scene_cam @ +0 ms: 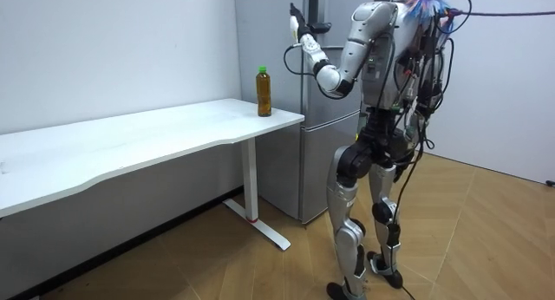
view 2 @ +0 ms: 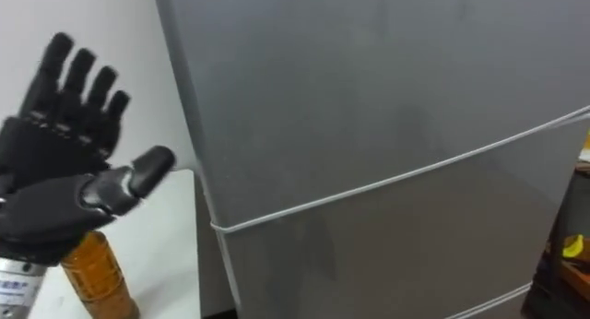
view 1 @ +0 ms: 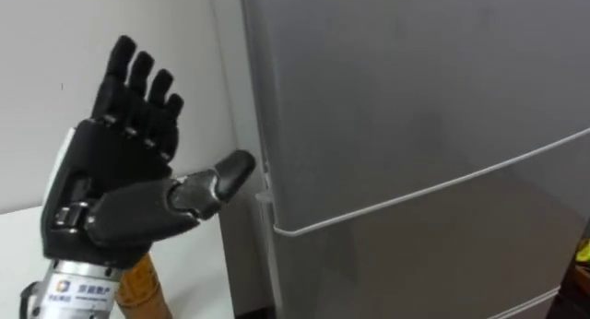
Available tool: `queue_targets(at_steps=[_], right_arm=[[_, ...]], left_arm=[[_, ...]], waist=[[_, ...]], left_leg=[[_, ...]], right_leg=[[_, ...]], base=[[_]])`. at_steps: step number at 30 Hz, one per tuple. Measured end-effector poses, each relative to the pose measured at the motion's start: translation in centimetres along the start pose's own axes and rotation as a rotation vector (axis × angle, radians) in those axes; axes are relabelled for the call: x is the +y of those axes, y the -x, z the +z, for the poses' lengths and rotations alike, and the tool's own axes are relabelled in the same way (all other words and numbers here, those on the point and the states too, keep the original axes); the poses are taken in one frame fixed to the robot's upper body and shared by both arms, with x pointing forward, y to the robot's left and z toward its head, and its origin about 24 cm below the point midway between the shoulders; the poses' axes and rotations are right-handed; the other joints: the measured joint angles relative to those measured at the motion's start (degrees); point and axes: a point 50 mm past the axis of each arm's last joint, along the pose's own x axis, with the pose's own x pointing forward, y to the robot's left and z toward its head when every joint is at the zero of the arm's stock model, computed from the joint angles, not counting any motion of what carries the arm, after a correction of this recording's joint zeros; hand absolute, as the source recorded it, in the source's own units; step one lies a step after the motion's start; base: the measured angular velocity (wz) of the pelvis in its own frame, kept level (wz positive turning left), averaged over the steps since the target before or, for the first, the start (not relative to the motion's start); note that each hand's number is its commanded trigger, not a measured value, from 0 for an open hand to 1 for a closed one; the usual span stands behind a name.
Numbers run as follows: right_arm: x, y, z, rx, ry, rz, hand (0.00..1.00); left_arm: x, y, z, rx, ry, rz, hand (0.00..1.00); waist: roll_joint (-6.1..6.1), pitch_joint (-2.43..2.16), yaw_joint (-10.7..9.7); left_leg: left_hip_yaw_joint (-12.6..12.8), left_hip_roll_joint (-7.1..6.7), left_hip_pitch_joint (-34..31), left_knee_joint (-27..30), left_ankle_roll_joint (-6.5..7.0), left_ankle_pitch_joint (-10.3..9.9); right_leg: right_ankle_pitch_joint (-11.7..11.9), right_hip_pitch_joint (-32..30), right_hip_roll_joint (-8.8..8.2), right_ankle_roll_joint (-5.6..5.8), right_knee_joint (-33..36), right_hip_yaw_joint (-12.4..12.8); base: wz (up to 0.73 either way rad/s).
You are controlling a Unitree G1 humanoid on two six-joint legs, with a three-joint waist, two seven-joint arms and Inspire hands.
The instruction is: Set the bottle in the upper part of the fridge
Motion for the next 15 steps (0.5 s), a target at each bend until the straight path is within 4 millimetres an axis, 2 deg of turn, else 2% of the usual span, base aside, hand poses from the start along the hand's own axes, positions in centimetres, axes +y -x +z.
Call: queue_targets(at_steps=[5, 8, 15], right_arm=[[0.1, -0.1, 0.5, -0.005, 0.003, 0.0, 0.0], [0.2, -0.2, 0.5, 0.003, 0.006, 0.0, 0.0], [0.6, -0.4, 0.9, 0.005, 0.019, 0.009, 0.0]], left_arm=[[-1.1, -0.1, -0.8, 0.045, 0.033, -0.086, 0.0], [-1.4, -0.2, -1.0, 0.051, 0.049, -0.096, 0.0], [-1.7, -0.2, -1.3, 0.055, 0.062, -0.104, 0.0]], waist=[[0.47, -0.33, -1.87], [0.21, -0.15, -3.15], [-0.07, 0.03, -3.41]], left_leg=[[-0.23, 0.0, -0.29, -0.07, 0.0, 0.01], [-0.64, -0.01, 0.3, -0.25, 0.0, 0.02], [-0.65, -0.01, 0.63, -0.41, 0.0, 0.02]], right_leg=[[0.04, 0.25, 0.08, -0.01, -0.44, 0.06], [0.04, 0.58, 0.13, -0.01, -0.54, 0.06], [0.04, 1.08, 0.13, -0.01, -0.53, 0.03]], base=[[0.0], [0.0], [0.01]])
